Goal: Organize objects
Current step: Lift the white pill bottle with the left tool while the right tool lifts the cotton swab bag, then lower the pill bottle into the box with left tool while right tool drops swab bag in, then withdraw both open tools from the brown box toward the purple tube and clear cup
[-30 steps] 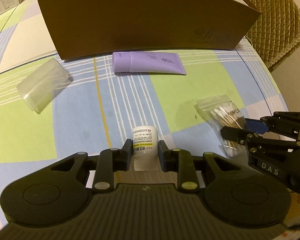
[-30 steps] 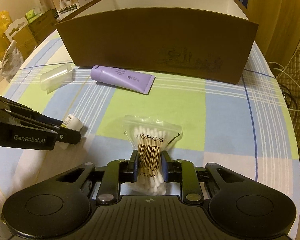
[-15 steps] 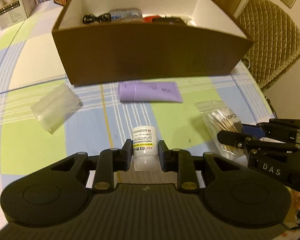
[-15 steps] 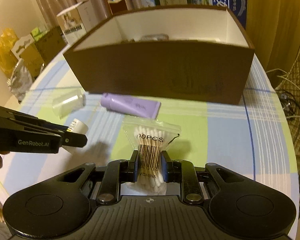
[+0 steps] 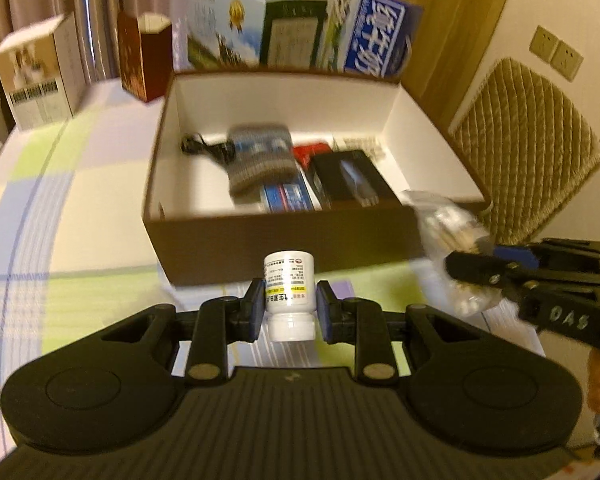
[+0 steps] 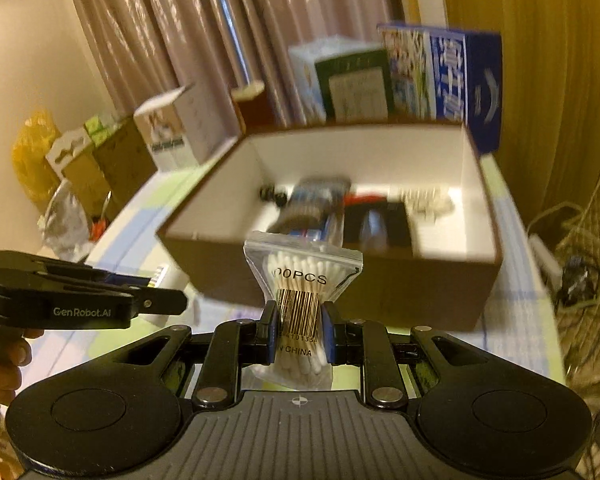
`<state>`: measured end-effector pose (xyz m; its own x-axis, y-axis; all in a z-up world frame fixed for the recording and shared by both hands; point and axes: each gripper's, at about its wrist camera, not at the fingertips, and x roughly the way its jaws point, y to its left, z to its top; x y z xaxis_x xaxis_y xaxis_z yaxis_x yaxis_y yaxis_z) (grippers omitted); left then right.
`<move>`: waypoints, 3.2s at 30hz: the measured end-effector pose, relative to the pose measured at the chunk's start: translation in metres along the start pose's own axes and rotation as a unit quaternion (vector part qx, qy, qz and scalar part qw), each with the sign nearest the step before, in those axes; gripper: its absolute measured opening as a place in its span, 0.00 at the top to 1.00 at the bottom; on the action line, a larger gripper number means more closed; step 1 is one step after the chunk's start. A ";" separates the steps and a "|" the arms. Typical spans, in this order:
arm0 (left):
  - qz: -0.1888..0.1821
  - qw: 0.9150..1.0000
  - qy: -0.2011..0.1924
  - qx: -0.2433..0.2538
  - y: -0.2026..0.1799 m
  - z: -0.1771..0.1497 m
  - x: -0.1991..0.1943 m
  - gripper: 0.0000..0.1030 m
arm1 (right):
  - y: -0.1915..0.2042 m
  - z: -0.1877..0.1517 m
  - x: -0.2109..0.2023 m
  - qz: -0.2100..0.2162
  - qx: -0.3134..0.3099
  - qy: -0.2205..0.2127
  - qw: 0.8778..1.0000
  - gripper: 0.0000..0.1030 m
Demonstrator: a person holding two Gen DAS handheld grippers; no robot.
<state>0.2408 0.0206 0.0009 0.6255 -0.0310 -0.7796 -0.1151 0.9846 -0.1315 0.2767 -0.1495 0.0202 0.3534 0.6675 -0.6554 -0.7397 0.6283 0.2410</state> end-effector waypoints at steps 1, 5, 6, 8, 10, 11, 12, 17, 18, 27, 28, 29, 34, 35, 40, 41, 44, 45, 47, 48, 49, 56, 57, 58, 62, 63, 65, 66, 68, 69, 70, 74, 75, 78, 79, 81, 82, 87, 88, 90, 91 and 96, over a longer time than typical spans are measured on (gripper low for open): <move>0.002 1.000 -0.005 0.001 0.002 0.006 0.000 0.78 | -0.003 0.007 -0.001 -0.002 -0.001 -0.007 1.000 0.82; 0.011 1.000 -0.021 0.002 0.009 0.030 0.002 0.78 | -0.016 0.034 -0.001 -0.018 -0.006 -0.030 0.999 0.82; 0.013 1.000 -0.024 0.002 0.011 0.036 0.004 0.78 | -0.019 0.040 0.000 -0.024 -0.008 -0.034 0.999 0.82; 0.015 0.999 -0.028 0.004 0.015 0.047 0.008 0.78 | -0.026 0.051 0.003 -0.037 -0.011 -0.041 0.998 0.82; 0.018 0.999 -0.030 0.002 0.019 0.057 0.014 0.78 | -0.034 0.061 0.010 -0.051 -0.013 -0.045 0.998 0.82; 0.020 0.999 -0.031 0.003 0.020 0.062 0.017 0.78 | -0.037 0.064 0.013 -0.059 -0.014 -0.046 0.997 0.82; 0.023 0.999 -0.032 0.005 0.021 0.066 0.020 0.78 | -0.040 0.068 0.017 -0.066 -0.017 -0.047 0.997 0.82; 0.037 0.999 -0.020 0.009 0.028 0.082 0.045 0.78 | -0.058 0.080 0.043 -0.099 -0.024 -0.034 0.994 0.82; 0.040 0.999 -0.016 0.010 0.029 0.085 0.051 0.78 | -0.062 0.081 0.048 -0.105 -0.025 -0.029 0.994 0.81; 0.049 0.999 0.015 0.013 0.039 0.098 0.090 0.78 | -0.086 0.082 0.104 -0.142 -0.045 0.034 0.988 0.81; 0.049 0.999 0.018 0.013 0.040 0.098 0.094 0.78 | -0.087 0.082 0.109 -0.145 -0.050 0.039 0.987 0.81; 0.049 0.998 0.021 0.013 0.040 0.099 0.097 0.78 | -0.088 0.081 0.114 -0.148 -0.055 0.045 0.986 0.81; 0.048 0.998 0.036 0.017 0.041 0.097 0.111 0.78 | -0.092 0.080 0.132 -0.165 -0.068 0.069 0.981 0.81; 0.049 0.998 0.038 0.017 0.041 0.096 0.113 0.78 | -0.092 0.081 0.134 -0.165 -0.074 0.071 0.981 0.81; 0.051 0.997 0.054 0.019 0.042 0.094 0.124 0.78 | -0.093 0.083 0.135 -0.159 -0.078 0.062 0.982 0.59; 0.052 0.997 0.056 0.020 0.041 0.093 0.126 0.78 | -0.093 0.084 0.134 -0.160 -0.077 0.057 0.982 0.57; 0.053 0.996 0.063 0.022 0.041 0.092 0.132 0.78 | -0.095 0.086 0.132 -0.157 -0.068 0.053 0.984 0.56; 0.054 0.996 0.066 0.024 0.040 0.092 0.133 0.78 | -0.095 0.087 0.131 -0.155 -0.064 0.052 0.984 0.56; 0.055 0.996 0.069 0.026 0.039 0.092 0.136 0.78 | -0.097 0.087 0.130 -0.151 -0.056 0.051 0.986 0.56; 0.056 0.995 0.071 0.027 0.039 0.091 0.138 0.78 | -0.097 0.087 0.129 -0.151 -0.054 0.050 0.986 0.56; 0.057 0.995 0.073 0.029 0.039 0.091 0.139 0.78 | -0.097 0.087 0.128 -0.150 -0.053 0.049 0.986 0.56; 0.058 0.995 0.076 0.034 0.039 0.089 0.142 0.77 | -0.096 0.084 0.121 -0.138 -0.047 0.049 0.988 0.53; 0.057 0.995 0.076 0.035 0.038 0.090 0.141 0.76 | -0.095 0.083 0.120 -0.136 -0.046 0.050 0.988 0.50; 0.055 0.995 0.075 0.035 0.038 0.090 0.140 0.75 | -0.095 0.082 0.119 -0.132 -0.044 0.049 0.989 0.49; 0.047 0.996 0.067 0.035 0.035 0.092 0.134 0.57 | -0.091 0.079 0.112 -0.120 -0.038 0.046 0.991 0.37; 0.050 0.996 0.063 0.036 0.034 0.093 0.131 0.47 | -0.090 0.078 0.110 -0.116 -0.037 0.043 0.992 0.32; 0.051 0.997 0.054 0.039 0.032 0.094 0.125 0.39 | -0.087 0.076 0.104 -0.109 -0.034 0.036 0.993 0.27; 0.048 0.997 0.051 0.037 0.032 0.094 0.122 0.37 | -0.085 0.076 0.101 -0.105 -0.032 0.033 0.993 0.23; 0.043 0.997 0.046 0.033 0.032 0.095 0.115 0.33 | -0.082 0.074 0.095 -0.101 -0.027 0.026 0.994 0.18; 0.044 0.998 0.043 0.032 0.031 0.095 0.111 0.28 | -0.081 0.074 0.092 -0.098 -0.026 0.022 0.995 0.16; 0.046 0.998 0.038 0.031 0.031 0.095 0.107 0.26 | -0.079 0.073 0.089 -0.096 -0.024 0.020 0.995 0.15; 0.045 0.998 0.030 0.024 0.029 0.095 0.093 0.22 | -0.073 0.071 0.079 -0.091 -0.017 0.010 0.996 0.11; 0.047 0.998 0.028 0.022 0.029 0.095 0.089 0.20 | -0.071 0.070 0.077 -0.089 -0.014 0.008 0.996 0.10; 0.051 0.998 0.020 0.019 0.027 0.094 0.077 0.16 | -0.068 0.069 0.069 -0.084 -0.004 0.003 0.996 0.08; 0.052 0.998 0.019 0.017 0.027 0.093 0.073 0.16 | -0.066 0.069 0.067 -0.083 -0.002 0.000 0.997 0.08; 0.052 0.998 0.015 0.013 0.026 0.092 0.065 0.15 | -0.063 0.068 0.062 -0.081 0.001 -0.004 0.997 0.07; 0.051 0.999 0.013 0.011 0.026 0.092 0.062 0.15 | -0.061 0.068 0.059 -0.081 0.002 -0.006 0.997 0.07; 0.049 0.999 0.002 0.007 0.023 0.088 0.043 0.12 | -0.053 0.066 0.045 -0.076 0.008 -0.016 0.997 0.05; 0.047 0.999 -0.001 0.008 0.022 0.087 0.039 0.12 | -0.051 0.066 0.042 -0.075 0.009 -0.018 0.997 0.05; 0.045 0.999 -0.007 0.008 0.020 0.084 0.031 0.12 | -0.048 0.065 0.037 -0.072 0.011 -0.022 0.997 0.05; 0.044 0.999 -0.008 0.008 0.019 0.082 0.027 0.12 | -0.046 0.064 0.034 -0.070 0.012 -0.024 0.997 0.05; 0.041 0.999 -0.015 0.009 0.014 0.071 0.011 0.12 | -0.036 0.059 0.020 -0.065 0.013 -0.031 0.997 0.04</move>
<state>0.3009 0.0462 0.0339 0.6370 0.0544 -0.7689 -0.1527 0.9866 -0.0567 0.3446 -0.1350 0.0405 0.4805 0.6029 -0.6369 -0.6711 0.7203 0.1756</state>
